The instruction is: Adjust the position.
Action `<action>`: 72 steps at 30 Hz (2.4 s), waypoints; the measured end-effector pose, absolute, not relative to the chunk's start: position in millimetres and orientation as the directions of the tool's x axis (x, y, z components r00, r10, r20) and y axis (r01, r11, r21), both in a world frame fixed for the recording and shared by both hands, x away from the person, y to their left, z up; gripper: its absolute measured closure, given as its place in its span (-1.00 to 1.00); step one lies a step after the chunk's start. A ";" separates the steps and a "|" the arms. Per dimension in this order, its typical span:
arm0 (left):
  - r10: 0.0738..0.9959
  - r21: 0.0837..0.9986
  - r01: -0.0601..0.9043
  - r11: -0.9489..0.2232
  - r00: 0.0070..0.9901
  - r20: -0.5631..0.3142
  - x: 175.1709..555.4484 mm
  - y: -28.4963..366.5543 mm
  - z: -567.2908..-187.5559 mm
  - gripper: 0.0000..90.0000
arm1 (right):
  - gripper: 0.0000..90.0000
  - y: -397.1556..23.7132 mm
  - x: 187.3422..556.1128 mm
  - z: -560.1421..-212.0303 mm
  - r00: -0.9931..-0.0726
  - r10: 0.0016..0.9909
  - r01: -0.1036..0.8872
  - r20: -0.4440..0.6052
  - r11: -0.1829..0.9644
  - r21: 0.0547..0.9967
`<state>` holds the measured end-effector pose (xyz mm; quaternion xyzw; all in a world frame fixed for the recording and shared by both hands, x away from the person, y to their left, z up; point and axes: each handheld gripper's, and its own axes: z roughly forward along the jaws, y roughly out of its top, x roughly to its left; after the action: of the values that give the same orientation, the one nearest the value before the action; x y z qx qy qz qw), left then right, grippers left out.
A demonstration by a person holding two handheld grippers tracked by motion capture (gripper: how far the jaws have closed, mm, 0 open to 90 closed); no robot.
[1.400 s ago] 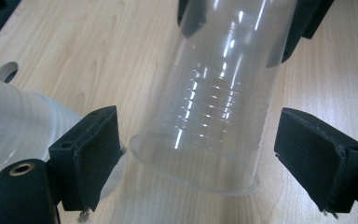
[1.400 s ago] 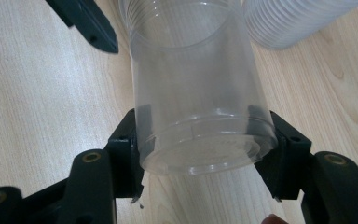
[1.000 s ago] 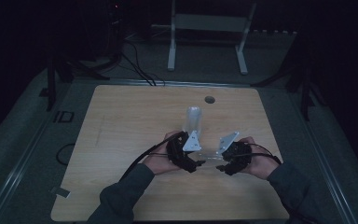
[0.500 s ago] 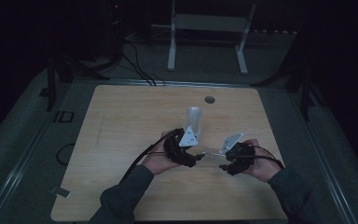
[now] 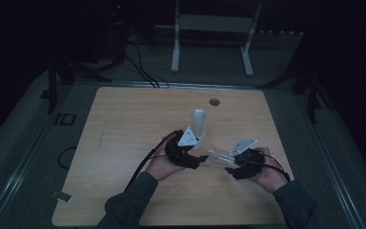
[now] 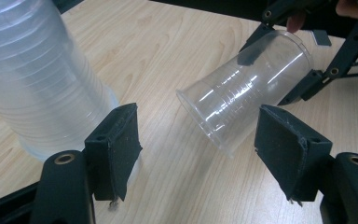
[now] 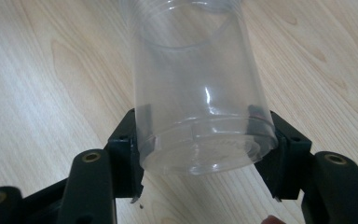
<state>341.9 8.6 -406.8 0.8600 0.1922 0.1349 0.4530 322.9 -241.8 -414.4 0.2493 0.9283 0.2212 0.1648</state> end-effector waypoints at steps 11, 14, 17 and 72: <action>0.463 0.846 0.245 -0.474 0.886 0.003 343.1 10.1 -407.4 -0.36 | -0.08 -243.0 316.9 -419.1 -0.769 0.617 0.432 -0.169 0.696 0.573; 0.470 0.847 0.249 -0.469 0.883 0.001 343.2 10.4 -407.1 -0.36 | -0.08 -243.7 315.2 -419.9 -0.755 0.635 0.440 -0.162 0.675 0.593; 0.476 0.847 0.257 -0.465 0.880 -0.005 343.2 10.4 -408.0 -0.36 | -0.08 -244.7 313.9 -420.6 -0.745 0.647 0.443 -0.158 0.659 0.607; 0.523 0.864 0.340 -0.372 0.846 -0.108 350.1 9.7 -410.5 -0.36 | -0.08 -244.7 294.1 -430.3 -0.534 0.839 0.366 -0.104 0.340 0.866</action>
<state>350.1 9.7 -410.5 0.8232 0.2620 0.0922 0.4951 294.1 -244.7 -430.3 0.3921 0.7686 0.4197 0.2818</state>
